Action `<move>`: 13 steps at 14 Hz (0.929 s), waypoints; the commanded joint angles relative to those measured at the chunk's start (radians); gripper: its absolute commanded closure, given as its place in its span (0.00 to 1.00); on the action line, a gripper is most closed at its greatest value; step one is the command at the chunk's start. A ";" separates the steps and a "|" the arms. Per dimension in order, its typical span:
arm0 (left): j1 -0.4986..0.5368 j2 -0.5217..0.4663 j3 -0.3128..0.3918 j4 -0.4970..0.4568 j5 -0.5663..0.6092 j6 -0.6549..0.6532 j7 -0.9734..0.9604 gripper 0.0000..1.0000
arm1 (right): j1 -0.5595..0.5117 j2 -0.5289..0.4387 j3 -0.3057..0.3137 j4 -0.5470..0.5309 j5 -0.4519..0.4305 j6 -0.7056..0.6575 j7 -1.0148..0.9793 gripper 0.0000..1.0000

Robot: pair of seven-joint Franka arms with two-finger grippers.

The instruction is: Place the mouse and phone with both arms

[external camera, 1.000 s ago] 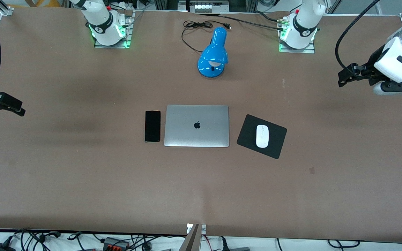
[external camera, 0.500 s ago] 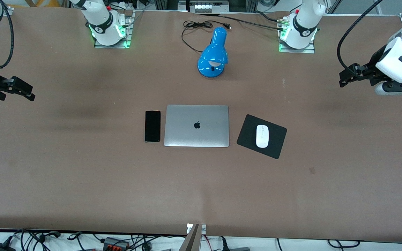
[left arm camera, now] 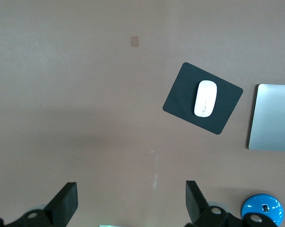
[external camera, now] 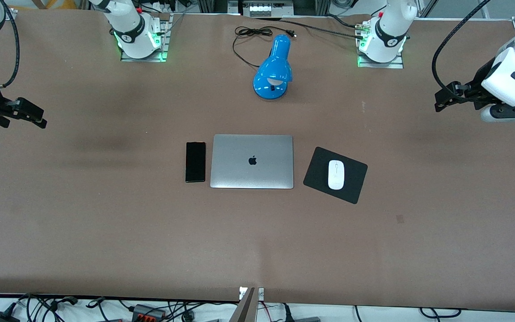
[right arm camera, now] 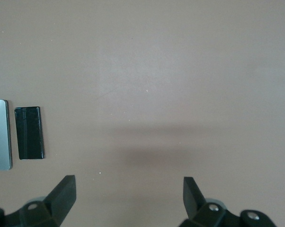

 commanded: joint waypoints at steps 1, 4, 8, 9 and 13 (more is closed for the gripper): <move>0.003 -0.002 0.001 0.012 0.012 -0.011 0.022 0.00 | 0.000 -0.024 -0.001 -0.006 0.001 -0.013 -0.010 0.00; 0.003 -0.002 0.001 0.012 0.012 -0.011 0.022 0.00 | -0.003 -0.024 0.002 -0.006 0.001 -0.011 -0.006 0.00; 0.003 -0.002 0.001 0.012 0.013 -0.011 0.022 0.00 | -0.052 -0.024 0.056 -0.006 0.002 -0.011 -0.008 0.00; 0.003 -0.002 0.001 0.012 0.013 -0.011 0.022 0.00 | -0.052 -0.024 0.056 -0.006 0.001 -0.011 -0.008 0.00; 0.003 -0.001 0.001 0.012 0.013 -0.011 0.022 0.00 | -0.052 -0.029 0.056 -0.006 0.001 -0.018 -0.008 0.00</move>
